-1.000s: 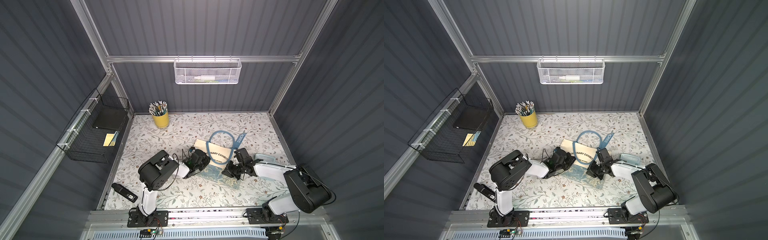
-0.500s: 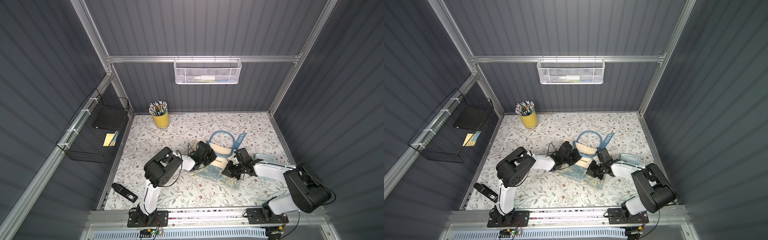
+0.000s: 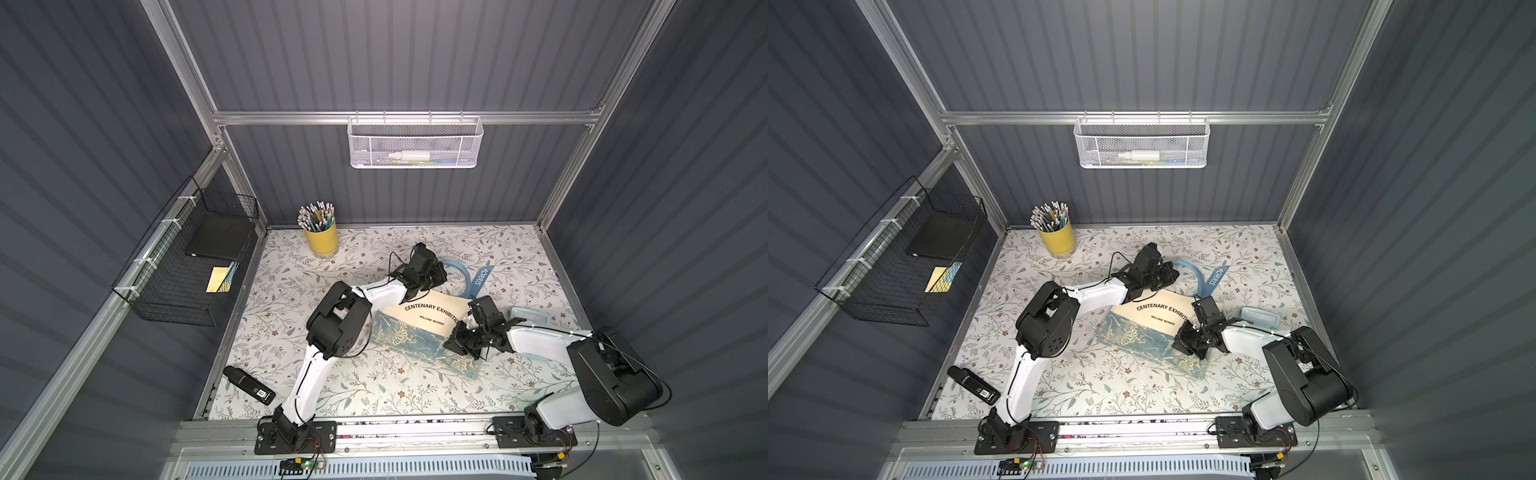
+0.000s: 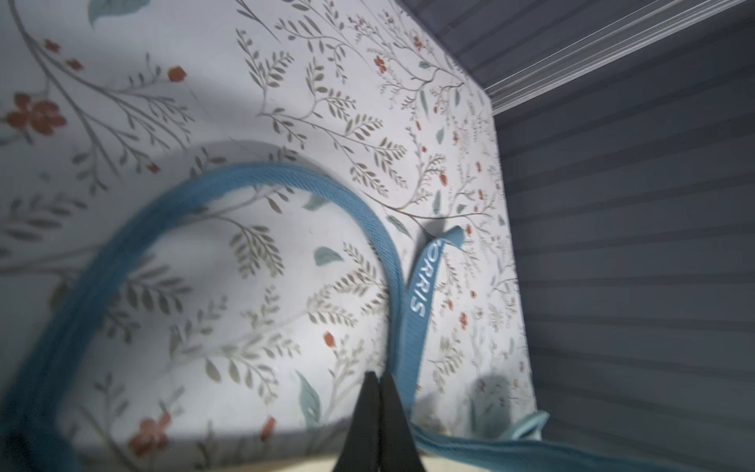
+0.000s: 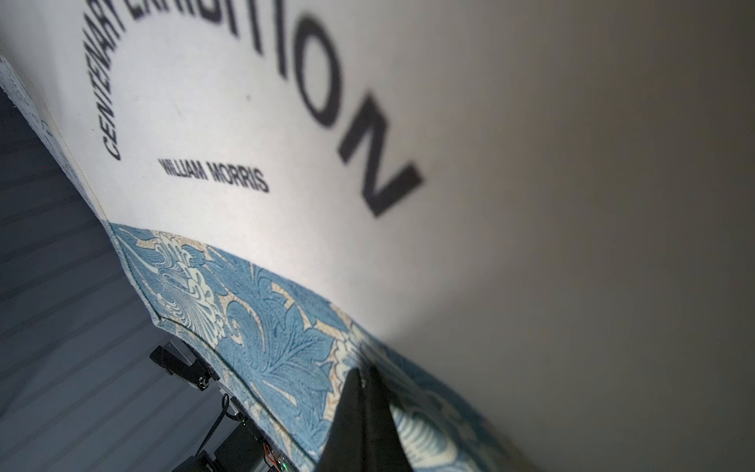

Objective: Put away the canvas bag
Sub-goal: Adjust the canvas bag at the center of the board.

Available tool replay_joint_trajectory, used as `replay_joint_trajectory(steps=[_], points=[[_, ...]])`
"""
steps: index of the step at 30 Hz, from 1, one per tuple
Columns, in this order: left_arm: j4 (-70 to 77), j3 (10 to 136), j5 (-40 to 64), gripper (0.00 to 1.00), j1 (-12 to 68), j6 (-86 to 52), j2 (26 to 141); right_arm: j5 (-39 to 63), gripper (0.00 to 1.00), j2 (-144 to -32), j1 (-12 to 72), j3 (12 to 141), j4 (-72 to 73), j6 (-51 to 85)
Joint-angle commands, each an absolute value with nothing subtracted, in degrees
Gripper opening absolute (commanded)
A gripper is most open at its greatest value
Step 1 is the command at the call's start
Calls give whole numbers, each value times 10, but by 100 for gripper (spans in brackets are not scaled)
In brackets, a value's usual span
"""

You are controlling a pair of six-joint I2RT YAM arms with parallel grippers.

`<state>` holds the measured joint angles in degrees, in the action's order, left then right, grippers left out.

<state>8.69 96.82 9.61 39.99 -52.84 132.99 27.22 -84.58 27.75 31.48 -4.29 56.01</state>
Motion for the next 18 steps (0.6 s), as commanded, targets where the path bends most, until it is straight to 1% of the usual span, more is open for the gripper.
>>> replay_joint_trajectory(steps=[1,3,5,10,13,16,18], points=[[-3,1058,115,0,381,-452,1405,267,0,-859,279,310,-66,552],[-17,1106,119,0,370,-437,1437,268,0,-858,279,310,-67,550],[-19,1128,112,0,363,-425,1446,269,0,-858,279,310,-68,550],[-35,1122,99,0,352,-403,1400,269,0,-859,279,311,-70,551],[-47,1068,93,0,352,-372,1345,269,0,-861,279,317,-78,548],[-46,972,93,0,352,-334,1279,258,0,-859,279,325,-91,544],[-34,906,73,0,352,-298,1236,243,0,-861,279,343,-115,528]])
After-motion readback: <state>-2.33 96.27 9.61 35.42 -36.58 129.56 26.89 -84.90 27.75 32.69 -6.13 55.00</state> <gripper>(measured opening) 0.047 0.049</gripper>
